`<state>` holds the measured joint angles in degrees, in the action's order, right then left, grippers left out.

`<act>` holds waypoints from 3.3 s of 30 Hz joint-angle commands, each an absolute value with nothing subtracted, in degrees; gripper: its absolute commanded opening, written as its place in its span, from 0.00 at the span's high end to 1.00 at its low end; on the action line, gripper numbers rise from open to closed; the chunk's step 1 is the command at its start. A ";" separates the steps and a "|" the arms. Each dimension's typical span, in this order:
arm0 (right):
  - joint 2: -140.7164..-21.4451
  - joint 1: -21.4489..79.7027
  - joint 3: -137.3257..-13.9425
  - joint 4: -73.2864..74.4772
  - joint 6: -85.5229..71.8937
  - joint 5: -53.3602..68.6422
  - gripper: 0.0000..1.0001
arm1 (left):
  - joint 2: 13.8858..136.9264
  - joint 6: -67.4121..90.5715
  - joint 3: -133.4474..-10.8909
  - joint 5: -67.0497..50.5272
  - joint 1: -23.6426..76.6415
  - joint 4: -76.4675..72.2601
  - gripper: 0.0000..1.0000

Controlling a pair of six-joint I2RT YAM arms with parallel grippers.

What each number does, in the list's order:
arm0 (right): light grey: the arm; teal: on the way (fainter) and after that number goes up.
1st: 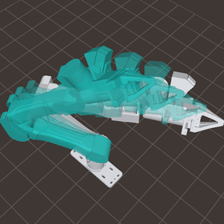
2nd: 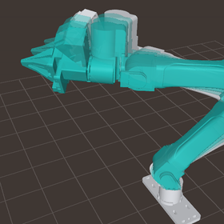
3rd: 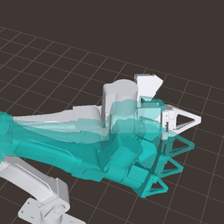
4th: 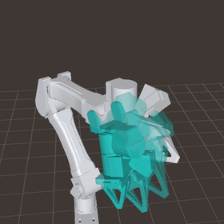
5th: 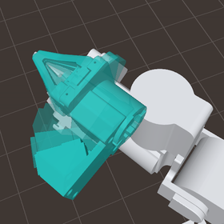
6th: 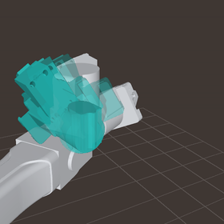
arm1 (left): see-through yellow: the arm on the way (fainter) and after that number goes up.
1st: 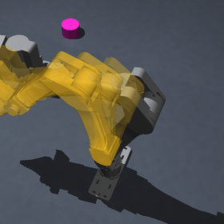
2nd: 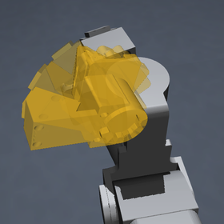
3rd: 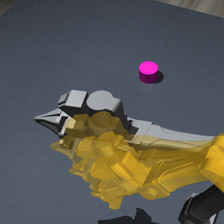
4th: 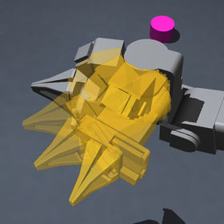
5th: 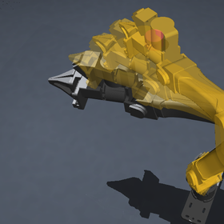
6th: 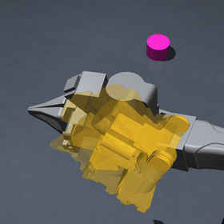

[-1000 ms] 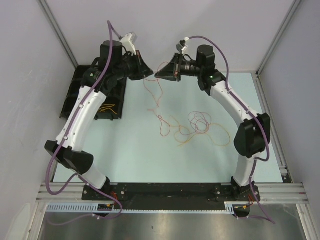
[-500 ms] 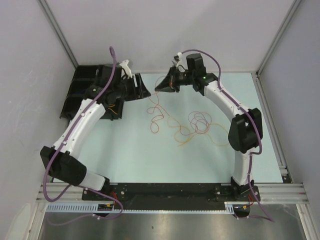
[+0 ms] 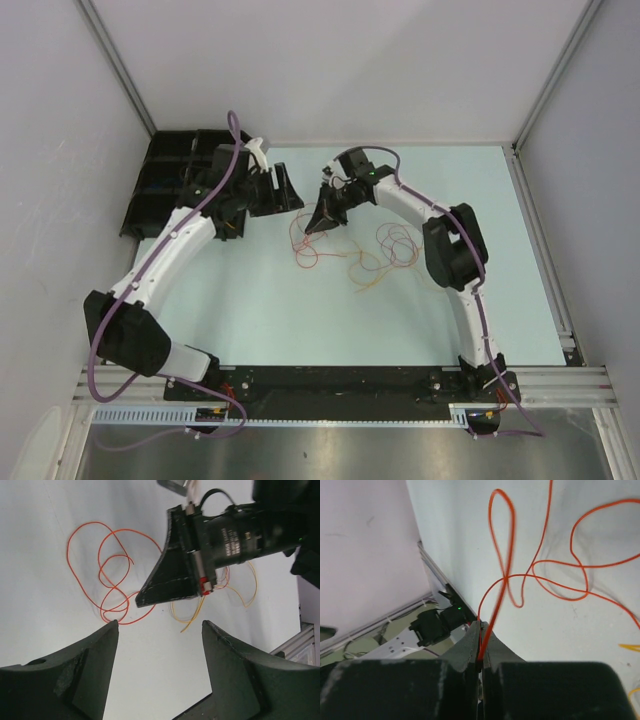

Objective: Untangle the cables

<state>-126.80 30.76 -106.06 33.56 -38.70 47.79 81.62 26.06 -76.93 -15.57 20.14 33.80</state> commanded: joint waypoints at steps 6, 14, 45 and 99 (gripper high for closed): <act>-130.08 28.84 -118.91 45.35 -32.43 42.63 0.41 | 79.45 25.32 -72.08 -13.71 21.36 30.41 0.15; -124.29 25.32 -120.85 58.26 -27.17 37.37 0.36 | 81.47 22.24 -68.38 -18.35 21.45 25.59 0.00; -102.83 11.60 -93.51 59.59 -24.61 36.65 0.36 | 110.21 3.87 -81.74 -2.02 30.67 29.36 0.02; -103.97 13.27 -96.86 59.15 -28.13 37.70 0.37 | 109.51 12.56 -101.49 1.67 26.81 43.40 1.00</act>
